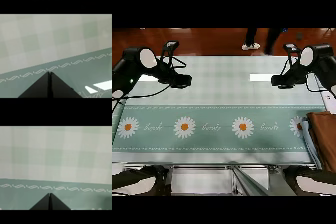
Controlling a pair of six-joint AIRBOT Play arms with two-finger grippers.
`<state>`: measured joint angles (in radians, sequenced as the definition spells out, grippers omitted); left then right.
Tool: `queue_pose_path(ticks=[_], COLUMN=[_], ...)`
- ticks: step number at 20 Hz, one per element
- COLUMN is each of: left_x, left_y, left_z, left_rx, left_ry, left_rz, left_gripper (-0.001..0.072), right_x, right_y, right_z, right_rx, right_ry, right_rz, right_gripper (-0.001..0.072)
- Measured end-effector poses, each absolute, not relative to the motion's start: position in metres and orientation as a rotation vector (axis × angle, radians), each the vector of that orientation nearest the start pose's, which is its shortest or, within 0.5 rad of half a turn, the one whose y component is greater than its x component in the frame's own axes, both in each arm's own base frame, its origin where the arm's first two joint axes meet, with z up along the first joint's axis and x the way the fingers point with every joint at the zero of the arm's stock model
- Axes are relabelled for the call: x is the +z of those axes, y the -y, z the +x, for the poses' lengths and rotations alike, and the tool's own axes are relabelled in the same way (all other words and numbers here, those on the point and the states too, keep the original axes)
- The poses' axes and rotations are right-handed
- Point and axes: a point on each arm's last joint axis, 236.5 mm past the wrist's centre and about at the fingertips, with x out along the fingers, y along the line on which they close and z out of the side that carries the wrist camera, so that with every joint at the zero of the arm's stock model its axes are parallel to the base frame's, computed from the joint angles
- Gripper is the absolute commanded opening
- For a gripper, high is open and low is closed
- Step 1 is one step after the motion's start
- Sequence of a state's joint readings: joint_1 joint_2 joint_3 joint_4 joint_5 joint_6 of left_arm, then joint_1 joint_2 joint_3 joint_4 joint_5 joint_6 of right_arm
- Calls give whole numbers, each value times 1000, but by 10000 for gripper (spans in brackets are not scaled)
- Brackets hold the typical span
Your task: Fold the shirts.
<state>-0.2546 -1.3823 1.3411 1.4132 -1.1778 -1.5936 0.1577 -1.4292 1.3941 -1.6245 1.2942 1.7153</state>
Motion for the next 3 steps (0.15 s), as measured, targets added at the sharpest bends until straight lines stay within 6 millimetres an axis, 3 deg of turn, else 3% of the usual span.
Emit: queue_pose_path(ticks=[3], left_x=[33], left_y=[140], left_z=[402], left_rx=[-298], left_ry=[-1234], left_rz=[-5], left_gripper=[14], right_x=[23], right_y=[-53], right_z=[409], right_rx=[2], right_ry=[-1325], right_rz=[-27], right_gripper=[39])
